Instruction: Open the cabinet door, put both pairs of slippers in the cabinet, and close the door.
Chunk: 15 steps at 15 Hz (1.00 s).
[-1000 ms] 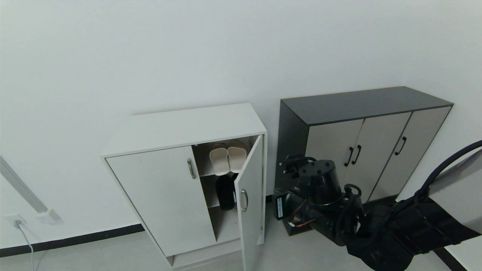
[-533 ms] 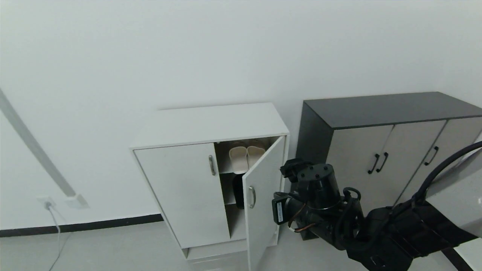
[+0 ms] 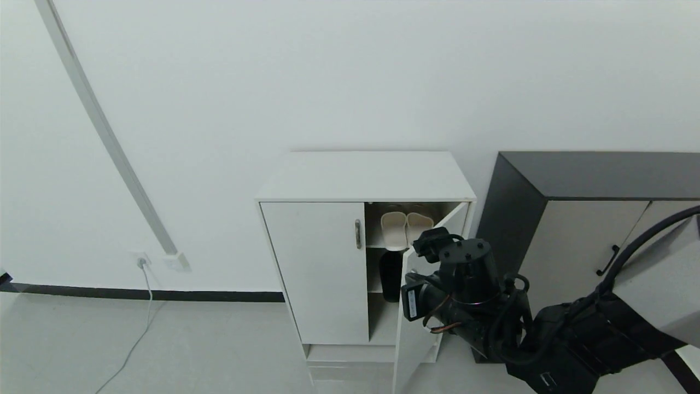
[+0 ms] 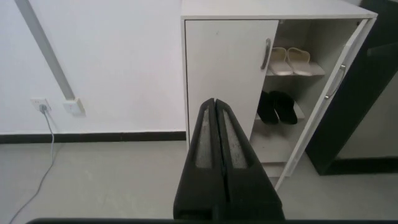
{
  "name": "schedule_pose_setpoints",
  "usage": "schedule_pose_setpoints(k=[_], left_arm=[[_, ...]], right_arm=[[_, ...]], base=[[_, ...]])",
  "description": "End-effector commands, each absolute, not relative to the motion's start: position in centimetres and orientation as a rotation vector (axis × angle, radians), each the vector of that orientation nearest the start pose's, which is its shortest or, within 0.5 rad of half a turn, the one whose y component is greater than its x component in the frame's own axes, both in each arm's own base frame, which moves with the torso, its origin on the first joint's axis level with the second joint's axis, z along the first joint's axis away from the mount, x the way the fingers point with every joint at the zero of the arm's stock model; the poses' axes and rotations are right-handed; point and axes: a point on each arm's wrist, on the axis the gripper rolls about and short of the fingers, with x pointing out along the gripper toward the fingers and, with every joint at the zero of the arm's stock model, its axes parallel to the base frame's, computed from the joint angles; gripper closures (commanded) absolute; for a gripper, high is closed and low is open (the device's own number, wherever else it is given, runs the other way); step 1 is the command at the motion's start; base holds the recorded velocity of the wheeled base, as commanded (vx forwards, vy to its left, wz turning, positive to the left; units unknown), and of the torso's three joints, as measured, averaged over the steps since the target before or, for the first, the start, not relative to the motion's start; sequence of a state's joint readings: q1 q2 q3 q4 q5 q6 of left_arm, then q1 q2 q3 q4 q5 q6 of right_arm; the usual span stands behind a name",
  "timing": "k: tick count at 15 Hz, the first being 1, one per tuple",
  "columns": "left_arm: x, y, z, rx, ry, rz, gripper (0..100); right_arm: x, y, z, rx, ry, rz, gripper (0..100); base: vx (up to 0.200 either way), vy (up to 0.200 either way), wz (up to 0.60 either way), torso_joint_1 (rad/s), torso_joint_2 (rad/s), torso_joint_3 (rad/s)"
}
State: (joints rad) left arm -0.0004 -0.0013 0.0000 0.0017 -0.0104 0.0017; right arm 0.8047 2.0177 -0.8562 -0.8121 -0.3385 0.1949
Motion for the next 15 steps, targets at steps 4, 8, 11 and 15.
schedule_pose_setpoints(k=[4, 8, 11, 15], left_arm=[[-2.3, 0.0, 7.5, 0.002, 0.002, -0.011, 100], [-2.3, 0.0, 7.5, 0.002, 0.002, -0.011, 100], [-2.3, 0.0, 7.6, 0.003, 0.002, -0.011, 100], [-2.3, 0.0, 7.5, 0.002, 0.002, -0.011, 100]], right_arm=[[24.3, 23.2, 11.4, -0.034, 0.323, 0.405, 100], [22.5, 20.6, 10.1, -0.069, 0.382, 0.371, 100], [21.8, 19.0, 9.3, -0.070, 0.392, 0.349, 100], [20.2, 17.6, 8.0, -0.088, 0.424, 0.348, 100]], base=[[0.000, 0.000, 0.00, 0.000, 0.00, 0.000], [0.200, 0.000, 0.00, 0.004, 0.00, 0.005], [0.200, 0.000, 0.00, -0.007, 0.00, 0.004], [0.100, 0.000, 0.00, 0.008, 0.00, -0.001]])
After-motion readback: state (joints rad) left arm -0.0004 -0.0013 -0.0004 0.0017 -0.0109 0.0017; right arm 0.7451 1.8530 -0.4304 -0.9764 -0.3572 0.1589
